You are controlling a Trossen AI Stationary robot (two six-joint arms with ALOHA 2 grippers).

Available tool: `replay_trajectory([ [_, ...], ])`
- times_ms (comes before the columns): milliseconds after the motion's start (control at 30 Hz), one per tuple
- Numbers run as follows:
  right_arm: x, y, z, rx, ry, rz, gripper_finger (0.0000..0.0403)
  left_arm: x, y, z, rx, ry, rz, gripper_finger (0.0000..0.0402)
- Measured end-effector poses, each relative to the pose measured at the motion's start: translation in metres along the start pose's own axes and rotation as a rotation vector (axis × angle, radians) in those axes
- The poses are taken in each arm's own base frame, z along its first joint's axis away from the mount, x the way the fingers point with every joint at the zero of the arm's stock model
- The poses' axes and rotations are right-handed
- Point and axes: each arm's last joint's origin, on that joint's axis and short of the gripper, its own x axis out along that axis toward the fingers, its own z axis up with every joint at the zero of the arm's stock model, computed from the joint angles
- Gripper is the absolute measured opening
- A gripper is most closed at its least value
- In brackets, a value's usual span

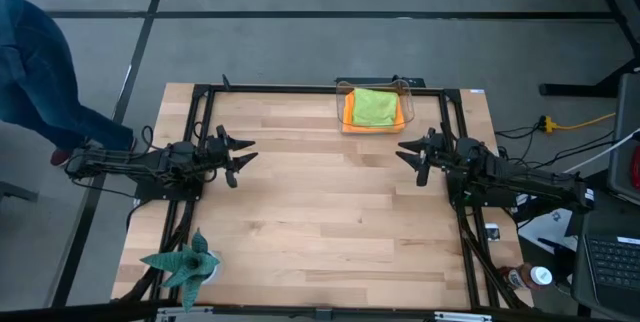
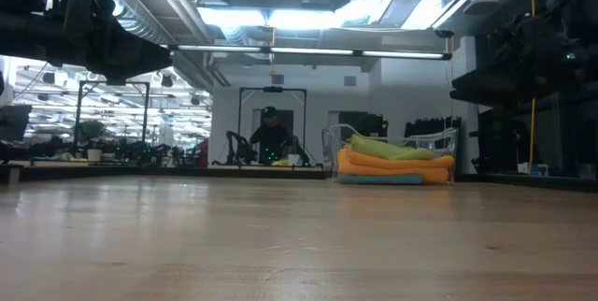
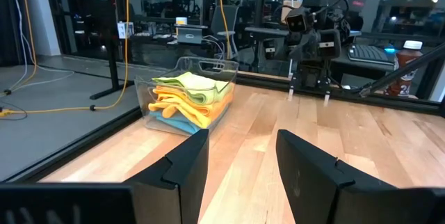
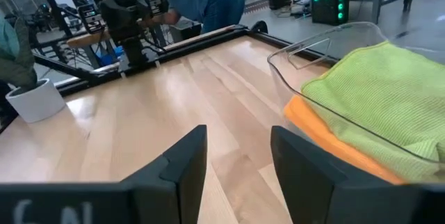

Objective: Fold microfiber towels
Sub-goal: Return to Home Position

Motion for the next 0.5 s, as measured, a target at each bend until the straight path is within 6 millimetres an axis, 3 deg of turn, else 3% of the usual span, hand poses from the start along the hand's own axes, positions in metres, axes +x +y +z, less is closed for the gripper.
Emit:
replay_trajectory([
  [500,0.0000,0.0000,-0.0001,-0.025,0.002,0.000,0.0163,0.0000,0.0000,0.0000,0.000,0.000,0.001,0.0161],
])
